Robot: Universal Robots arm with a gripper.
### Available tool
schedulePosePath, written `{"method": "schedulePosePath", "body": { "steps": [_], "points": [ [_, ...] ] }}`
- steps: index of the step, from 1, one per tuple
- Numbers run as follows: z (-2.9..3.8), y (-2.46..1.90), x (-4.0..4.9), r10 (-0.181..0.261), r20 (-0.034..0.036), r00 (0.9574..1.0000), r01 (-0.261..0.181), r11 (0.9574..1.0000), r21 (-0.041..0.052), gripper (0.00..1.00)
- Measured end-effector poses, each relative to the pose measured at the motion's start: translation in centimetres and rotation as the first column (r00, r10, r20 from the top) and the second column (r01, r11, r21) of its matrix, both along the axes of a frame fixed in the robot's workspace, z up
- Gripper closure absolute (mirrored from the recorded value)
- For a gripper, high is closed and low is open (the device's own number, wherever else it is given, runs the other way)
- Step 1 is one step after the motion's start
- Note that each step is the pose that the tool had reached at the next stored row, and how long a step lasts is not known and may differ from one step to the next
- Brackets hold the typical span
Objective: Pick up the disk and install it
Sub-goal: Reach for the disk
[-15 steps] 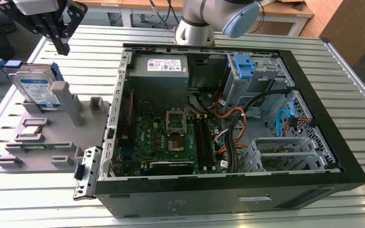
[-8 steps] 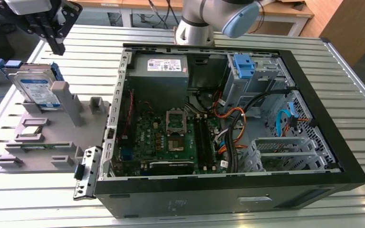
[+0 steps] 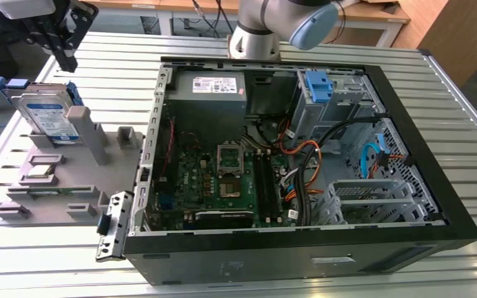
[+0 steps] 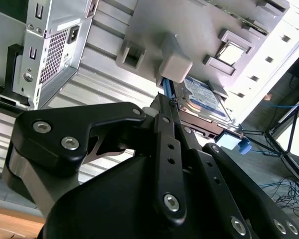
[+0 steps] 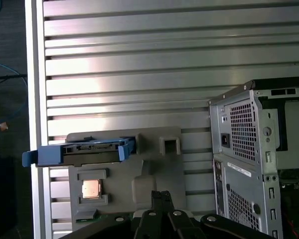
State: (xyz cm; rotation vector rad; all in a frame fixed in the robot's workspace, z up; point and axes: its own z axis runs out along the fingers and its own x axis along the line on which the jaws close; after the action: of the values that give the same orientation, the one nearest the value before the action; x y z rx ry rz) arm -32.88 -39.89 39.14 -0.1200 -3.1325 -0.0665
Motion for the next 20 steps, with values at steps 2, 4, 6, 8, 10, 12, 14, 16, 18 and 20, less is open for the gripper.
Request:
{"method": "schedulePosePath", "body": {
  "steps": [2,4,6,8,10,12,14,16,18,20],
  "points": [
    [0.0,0.0,-0.11,0.0,0.0,1.0,0.0,1.0,0.0,0.89],
    [-0.01,0.0,-0.18,0.0,-0.0002,1.0,0.0,1.0,0.0007,0.89],
    [-0.01,0.0,-0.28,0.0,0.0,1.0,0.0,1.0,0.0075,0.89],
    [-0.01,0.01,-0.38,0.0,0.0,1.0,0.0,0.9998,0.0175,0.89],
    [-0.01,0.0,-0.5,0.0,0.0,1.0,0.0,0.9997,0.0263,0.89],
    [-0.04,0.0,-0.58,0.0,0.0001,1.0,0.0,0.9996,0.0268,0.89],
    [-0.09,0.0,-0.68,0.0,0.0001,1.0,0.0,0.9996,0.0268,0.89],
    [-0.15,0.0,-0.77,0.0,0.0,1.0,0.0,0.9996,0.0267,0.89],
    [-0.21,0.0,-0.85,0.0,0.0,1.0,0.0,0.9996,0.0267,0.89],
    [-0.22,0.0,-0.87,0.0,-0.0001,1.0,0.0,0.9996,0.0266,0.89]
  ]
}}
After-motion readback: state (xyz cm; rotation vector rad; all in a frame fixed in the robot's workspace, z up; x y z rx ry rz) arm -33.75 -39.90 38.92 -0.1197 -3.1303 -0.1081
